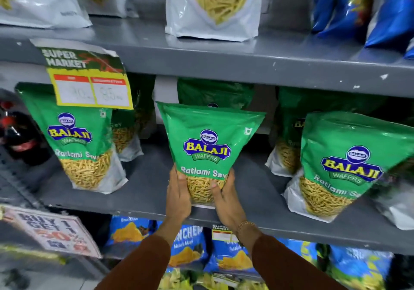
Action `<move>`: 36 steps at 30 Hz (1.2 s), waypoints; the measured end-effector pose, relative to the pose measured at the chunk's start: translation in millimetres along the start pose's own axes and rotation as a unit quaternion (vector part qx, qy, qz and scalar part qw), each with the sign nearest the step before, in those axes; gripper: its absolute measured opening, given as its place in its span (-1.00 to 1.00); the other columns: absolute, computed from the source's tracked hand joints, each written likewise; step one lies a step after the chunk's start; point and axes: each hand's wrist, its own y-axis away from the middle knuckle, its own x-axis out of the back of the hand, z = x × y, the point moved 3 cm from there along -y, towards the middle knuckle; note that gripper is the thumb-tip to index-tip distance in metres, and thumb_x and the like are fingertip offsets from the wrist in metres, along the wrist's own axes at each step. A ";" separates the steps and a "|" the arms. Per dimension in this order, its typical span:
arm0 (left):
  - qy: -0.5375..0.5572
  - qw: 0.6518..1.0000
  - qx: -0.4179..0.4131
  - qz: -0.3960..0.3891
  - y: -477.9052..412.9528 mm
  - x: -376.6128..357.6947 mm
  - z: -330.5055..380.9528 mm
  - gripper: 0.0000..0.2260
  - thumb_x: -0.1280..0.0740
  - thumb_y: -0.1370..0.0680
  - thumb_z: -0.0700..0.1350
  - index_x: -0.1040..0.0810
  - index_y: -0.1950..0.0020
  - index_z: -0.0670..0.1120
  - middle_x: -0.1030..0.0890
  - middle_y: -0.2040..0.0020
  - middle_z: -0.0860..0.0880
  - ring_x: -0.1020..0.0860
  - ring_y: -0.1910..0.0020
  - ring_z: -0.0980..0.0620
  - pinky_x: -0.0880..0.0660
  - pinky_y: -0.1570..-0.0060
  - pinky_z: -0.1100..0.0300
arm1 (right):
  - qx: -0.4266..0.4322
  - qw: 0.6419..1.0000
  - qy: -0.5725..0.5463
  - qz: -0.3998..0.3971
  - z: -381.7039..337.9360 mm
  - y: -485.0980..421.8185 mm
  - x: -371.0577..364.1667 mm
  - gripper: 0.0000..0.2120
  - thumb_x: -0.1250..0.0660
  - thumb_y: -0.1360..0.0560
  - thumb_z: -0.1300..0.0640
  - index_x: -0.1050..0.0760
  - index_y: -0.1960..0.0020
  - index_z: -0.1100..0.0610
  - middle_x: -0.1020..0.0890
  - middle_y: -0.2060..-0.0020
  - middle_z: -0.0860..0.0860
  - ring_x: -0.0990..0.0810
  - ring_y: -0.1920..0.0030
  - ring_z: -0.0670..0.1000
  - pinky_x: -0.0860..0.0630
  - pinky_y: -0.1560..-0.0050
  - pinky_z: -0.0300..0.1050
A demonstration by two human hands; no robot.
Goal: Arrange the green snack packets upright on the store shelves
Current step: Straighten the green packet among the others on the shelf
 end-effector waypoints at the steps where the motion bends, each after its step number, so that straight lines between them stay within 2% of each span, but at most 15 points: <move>1: -0.004 1.000 0.002 -0.005 -0.8 -0.1 -2.2 -0.28 0.14 -0.46 0.41 -0.25 -0.39 -0.06 -0.48 -0.23 -0.03 -0.45 -0.19 0.03 -0.39 -0.23 -0.08 | -0.001 1.000 0.000 -0.010 -0.6 -0.8 0.9 -0.38 -0.12 -0.40 -0.35 -0.01 -0.37 -0.19 -0.42 -0.25 -0.16 -0.40 -0.18 -0.35 -0.33 -0.09 -0.51; 3: -0.013 1.000 0.005 0.000 0.1 0.7 -2.6 -0.32 0.15 -0.47 0.40 -0.22 -0.40 -0.01 -0.45 -0.28 -0.04 -0.41 -0.25 0.02 -0.35 -0.27 -0.16 | 0.006 1.000 -0.001 -0.024 -2.4 -0.2 3.3 -0.33 -0.11 -0.40 -0.38 0.01 -0.39 -0.17 -0.37 -0.31 -0.14 -0.35 -0.25 -0.33 -0.34 -0.22 -0.40; 4: -0.025 1.000 -0.003 0.014 2.4 1.7 -1.7 -0.36 0.15 -0.49 0.37 -0.19 -0.42 0.01 -0.40 -0.34 -0.06 -0.34 -0.33 -0.01 -0.29 -0.32 -0.19 | 0.006 1.000 0.013 -0.022 -1.1 1.1 5.1 -0.25 -0.09 -0.38 -0.42 0.04 -0.43 -0.11 -0.31 -0.39 -0.08 -0.29 -0.35 -0.22 -0.31 -0.35 -0.20; 6: -0.097 0.992 -0.060 0.053 9.2 4.5 2.7 -0.42 0.14 -0.56 0.27 -0.08 -0.47 -0.03 -0.20 -0.49 -0.12 -0.12 -0.47 -0.08 -0.07 -0.42 -0.22 | 0.016 0.997 0.079 0.006 2.9 8.4 11.3 -0.12 0.00 -0.36 -0.48 0.18 -0.48 -0.02 -0.07 -0.52 0.06 -0.01 -0.50 0.00 -0.01 -0.50 0.08; 8: -0.160 0.969 -0.176 0.068 19.4 0.7 11.7 -0.47 0.11 -0.60 0.16 -0.02 -0.48 -0.10 0.00 -0.54 -0.10 0.04 -0.50 -0.15 0.09 -0.45 -0.16 | 0.079 0.981 0.167 0.061 1.7 19.3 23.4 -0.17 0.08 -0.43 -0.43 0.25 -0.48 0.04 0.06 -0.52 0.11 0.17 -0.50 0.02 0.20 -0.49 0.04; 11: -0.177 0.916 -0.360 0.020 41.6 -23.5 25.2 -0.54 0.04 -0.62 0.06 0.03 -0.49 -0.03 0.12 -0.55 -0.02 0.06 -0.50 -0.17 0.07 -0.45 -0.11 | 0.153 0.939 0.249 0.179 3.4 36.7 55.1 -0.32 0.06 -0.55 -0.26 0.17 -0.49 0.10 -0.02 -0.50 0.15 0.15 -0.51 0.14 0.23 -0.48 0.12; 15: -0.160 0.875 -0.445 -0.102 66.8 -70.9 38.5 -0.62 -0.01 -0.61 0.03 -0.12 -0.41 -0.05 0.10 -0.55 -0.01 0.01 -0.50 -0.12 0.00 -0.44 -0.10 | 0.147 0.885 0.272 0.348 9.1 58.1 111.7 -0.32 0.05 -0.56 -0.22 0.17 -0.49 0.16 0.13 -0.52 0.01 0.23 -0.50 0.14 0.33 -0.45 0.09; 17: -0.145 0.877 -0.419 -0.185 79.3 -100.9 40.4 -0.61 -0.01 -0.61 0.06 -0.14 -0.40 -0.05 0.07 -0.54 0.07 -0.03 -0.50 -0.05 0.03 -0.47 0.03 | 0.096 0.865 0.251 0.423 16.1 64.1 145.1 -0.32 0.07 -0.55 -0.21 0.15 -0.48 0.20 0.07 -0.51 0.14 0.25 -0.49 0.10 0.39 -0.42 0.15; 20: -0.082 0.932 -0.240 -0.258 87.7 -141.9 49.0 -0.48 0.02 -0.56 0.26 -0.11 -0.44 0.04 -0.09 -0.48 0.19 -0.12 -0.46 0.08 0.00 -0.42 0.28 | 0.014 0.870 0.126 0.477 34.5 58.9 192.7 -0.20 0.07 -0.50 -0.33 0.11 -0.47 0.23 -0.02 -0.49 0.22 0.11 -0.50 0.13 0.24 -0.43 0.30; 23: 0.000 0.963 -0.064 -0.260 82.7 -183.5 59.2 -0.45 -0.02 -0.46 0.35 -0.09 -0.38 0.14 -0.20 -0.40 0.15 -0.18 -0.41 0.16 -0.10 -0.42 0.17 | -0.010 0.915 -0.040 0.402 53.5 47.8 226.8 -0.20 -0.07 -0.45 -0.33 0.10 -0.49 0.10 -0.16 -0.48 0.13 -0.20 -0.45 0.05 -0.22 -0.38 -0.02; 25: 0.031 0.970 -0.003 -0.239 75.3 -205.0 69.1 -0.43 -0.04 -0.45 0.30 -0.12 -0.41 0.10 -0.26 -0.36 0.12 -0.22 -0.39 0.13 -0.15 -0.41 0.07 | -0.014 0.942 -0.043 0.332 58.9 43.6 238.8 -0.14 -0.06 -0.39 -0.40 0.05 -0.48 0.10 -0.24 -0.45 0.08 -0.27 -0.39 -0.11 -0.25 -0.30 -0.22; 27: 0.040 0.973 0.020 -0.226 75.6 -223.3 82.1 -0.47 -0.06 -0.49 0.20 -0.13 -0.42 0.07 -0.32 -0.30 0.11 -0.30 -0.31 0.11 -0.21 -0.30 0.15 | 0.002 0.964 0.005 0.267 62.1 42.2 245.7 -0.13 0.00 -0.37 -0.49 -0.09 -0.44 0.11 -0.33 -0.35 -0.11 -0.28 -0.26 -0.42 -0.19 -0.19 -0.51; 30: 0.021 0.987 0.010 -0.158 84.1 -237.2 88.8 -0.52 -0.06 -0.50 0.09 -0.25 -0.39 -0.06 -0.47 -0.25 -0.03 -0.42 -0.23 0.02 -0.27 -0.13 0.25 | 0.004 0.980 0.033 0.199 65.3 39.6 246.9 -0.52 -0.06 -0.45 -0.31 -0.24 -0.28 -0.10 -0.38 -0.15 -0.31 -0.34 -0.11 -0.50 -0.22 -0.04 -0.62; 32: 0.014 0.994 -0.008 -0.108 89.0 -238.6 87.2 -0.55 -0.06 -0.52 0.10 -0.29 -0.35 -0.06 -0.50 -0.22 -0.07 -0.45 -0.21 -0.01 -0.31 -0.11 0.24 | -0.003 0.982 0.034 0.186 65.4 38.1 246.8 -0.55 -0.05 -0.44 -0.31 -0.24 -0.25 -0.15 -0.43 -0.12 -0.30 -0.39 -0.09 -0.45 -0.27 -0.05 -0.56; 36: 0.010 0.999 -0.019 -0.033 99.4 -236.3 81.7 -0.54 -0.03 -0.52 0.23 -0.29 -0.33 0.03 -0.53 -0.17 -0.03 -0.49 -0.15 0.04 -0.45 -0.13 0.00 | -0.003 0.989 0.023 0.149 70.7 38.5 245.1 -0.25 0.01 -0.36 -0.48 -0.24 -0.34 0.01 -0.53 -0.16 -0.04 -0.52 -0.10 -0.11 -0.43 -0.08 -0.19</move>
